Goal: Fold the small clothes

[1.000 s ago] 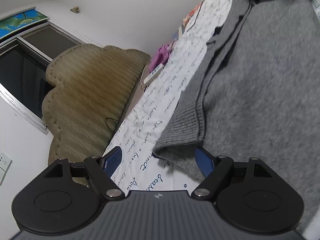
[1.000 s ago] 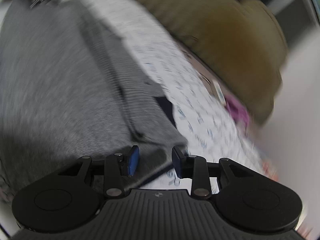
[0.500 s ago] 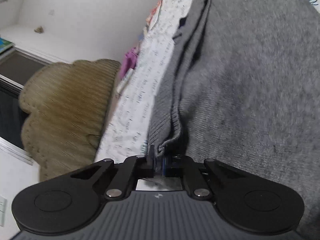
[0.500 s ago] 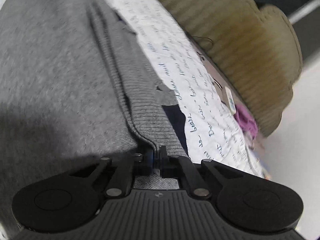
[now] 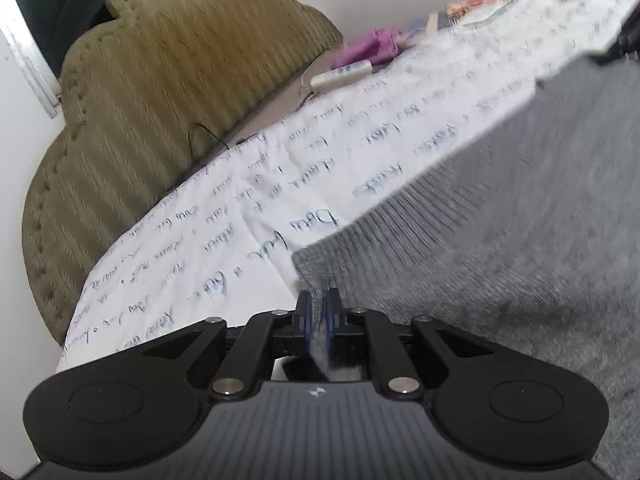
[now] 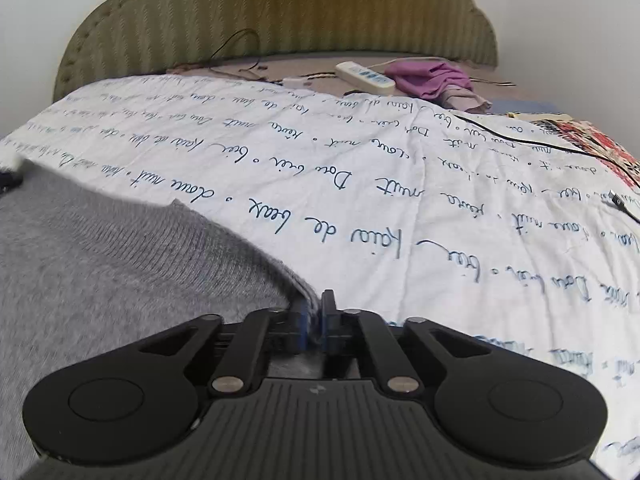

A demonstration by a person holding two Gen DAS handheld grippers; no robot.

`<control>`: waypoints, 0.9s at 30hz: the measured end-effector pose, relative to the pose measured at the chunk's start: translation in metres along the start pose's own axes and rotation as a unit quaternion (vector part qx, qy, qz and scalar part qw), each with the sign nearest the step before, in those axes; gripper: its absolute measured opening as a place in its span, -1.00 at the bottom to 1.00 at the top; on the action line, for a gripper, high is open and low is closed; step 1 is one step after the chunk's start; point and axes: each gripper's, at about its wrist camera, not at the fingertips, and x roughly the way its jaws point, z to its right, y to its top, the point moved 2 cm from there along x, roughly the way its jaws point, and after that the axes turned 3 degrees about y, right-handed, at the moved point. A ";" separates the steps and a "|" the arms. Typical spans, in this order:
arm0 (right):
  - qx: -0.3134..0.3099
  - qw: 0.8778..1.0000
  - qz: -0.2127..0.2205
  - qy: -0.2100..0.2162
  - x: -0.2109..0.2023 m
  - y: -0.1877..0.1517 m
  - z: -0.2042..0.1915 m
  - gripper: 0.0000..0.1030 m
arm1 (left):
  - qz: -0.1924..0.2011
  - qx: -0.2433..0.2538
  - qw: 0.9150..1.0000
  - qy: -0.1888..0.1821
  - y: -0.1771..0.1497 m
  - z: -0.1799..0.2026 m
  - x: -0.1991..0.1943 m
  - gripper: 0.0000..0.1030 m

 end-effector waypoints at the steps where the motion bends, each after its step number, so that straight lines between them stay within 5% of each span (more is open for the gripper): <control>1: 0.001 1.000 0.006 -0.004 -0.002 -0.001 -0.002 -0.33 | 0.011 0.007 1.000 0.007 -0.003 0.000 -0.007 -0.75; 3: -0.001 1.000 0.005 -0.013 -0.011 -0.004 -0.001 0.29 | 0.021 0.011 1.000 0.003 -0.007 -0.008 -0.024 -0.40; 5: -0.006 0.999 0.030 -0.037 -0.026 -0.003 0.008 0.24 | 0.050 -0.013 0.998 0.023 -0.010 -0.024 -0.047 0.40; 6: 0.003 0.998 0.047 -0.048 -0.038 -0.003 0.014 0.24 | 0.069 -0.038 0.996 0.036 -0.004 -0.031 -0.055 0.51; 9: 0.073 0.992 0.103 -0.021 -0.066 0.005 0.025 0.24 | 0.084 -0.171 0.981 0.018 0.014 -0.053 -0.069 0.51; 12: 0.115 0.987 0.109 0.039 -0.059 0.009 0.004 0.33 | 0.026 -0.283 0.957 -0.053 0.035 -0.037 -0.049 0.51; 14: 0.115 0.987 0.087 0.065 -0.038 0.007 -0.020 0.32 | -0.024 -0.308 0.945 -0.106 0.040 -0.012 -0.028 0.51; 16: 0.086 0.994 0.052 0.052 -0.015 0.001 -0.042 0.30 | -0.072 -0.288 0.949 -0.110 0.037 0.014 -0.008 0.54; 18: 0.047 0.998 0.021 0.018 0.004 -0.009 -0.055 0.42 | -0.057 -0.277 0.955 -0.090 0.029 0.026 -0.003 0.67; 27: 0.066 0.996 0.049 0.035 0.010 -0.021 -0.041 0.60 | -0.046 -0.276 0.957 -0.078 0.025 0.030 -0.004 0.70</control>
